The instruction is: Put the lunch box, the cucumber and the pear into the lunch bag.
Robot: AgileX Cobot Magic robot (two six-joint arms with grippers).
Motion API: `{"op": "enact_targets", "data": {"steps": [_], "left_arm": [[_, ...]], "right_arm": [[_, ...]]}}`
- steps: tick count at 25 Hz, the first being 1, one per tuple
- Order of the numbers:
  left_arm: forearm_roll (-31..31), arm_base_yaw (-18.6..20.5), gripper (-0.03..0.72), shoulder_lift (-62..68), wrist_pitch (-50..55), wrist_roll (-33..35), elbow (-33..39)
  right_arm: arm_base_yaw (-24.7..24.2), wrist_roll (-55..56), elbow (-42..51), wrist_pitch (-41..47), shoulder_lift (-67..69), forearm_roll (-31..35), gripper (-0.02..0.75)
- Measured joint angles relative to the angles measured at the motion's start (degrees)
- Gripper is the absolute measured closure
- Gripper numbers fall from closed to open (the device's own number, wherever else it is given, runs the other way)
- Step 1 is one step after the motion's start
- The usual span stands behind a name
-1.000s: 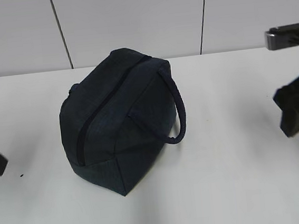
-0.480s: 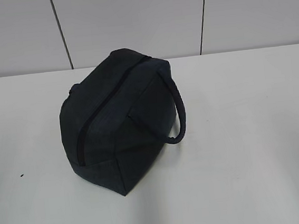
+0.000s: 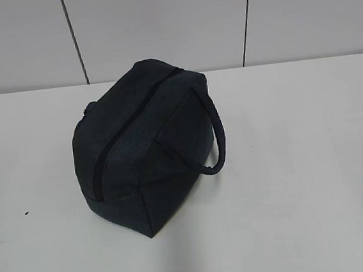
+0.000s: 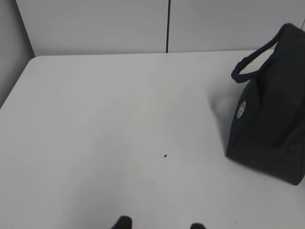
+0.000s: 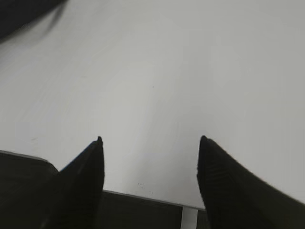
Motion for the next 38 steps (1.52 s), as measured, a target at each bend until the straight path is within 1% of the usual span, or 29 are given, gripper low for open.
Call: {"op": "enact_targets", "data": {"steps": [4, 27, 29, 33, 35, 38], "left_arm": [[0.12, 0.00, 0.450, -2.96, 0.11, 0.00, 0.00], [-0.02, -0.05, 0.450, -4.42, 0.49, 0.00, 0.00], [-0.02, 0.88, 0.450, -4.42, 0.49, 0.00, 0.00], [-0.05, 6.39, 0.450, -4.42, 0.49, 0.00, 0.00], [-0.05, 7.33, 0.450, -4.42, 0.49, 0.00, 0.00], [-0.05, 7.44, 0.450, -4.42, 0.49, 0.00, 0.00]], "right_arm": [[0.00, 0.00, 0.47, -0.66, -3.81, 0.00, 0.258], [0.00, 0.34, 0.52, -0.80, -4.20, 0.49, 0.260], [-0.80, 0.34, 0.52, -0.89, -4.20, 0.49, 0.260], [-6.10, 0.34, 0.52, -0.89, -4.20, 0.49, 0.262], [-7.07, 0.34, 0.52, -0.89, -4.20, 0.49, 0.262], [-7.27, 0.34, 0.52, -0.89, -4.20, 0.49, 0.262]]}}
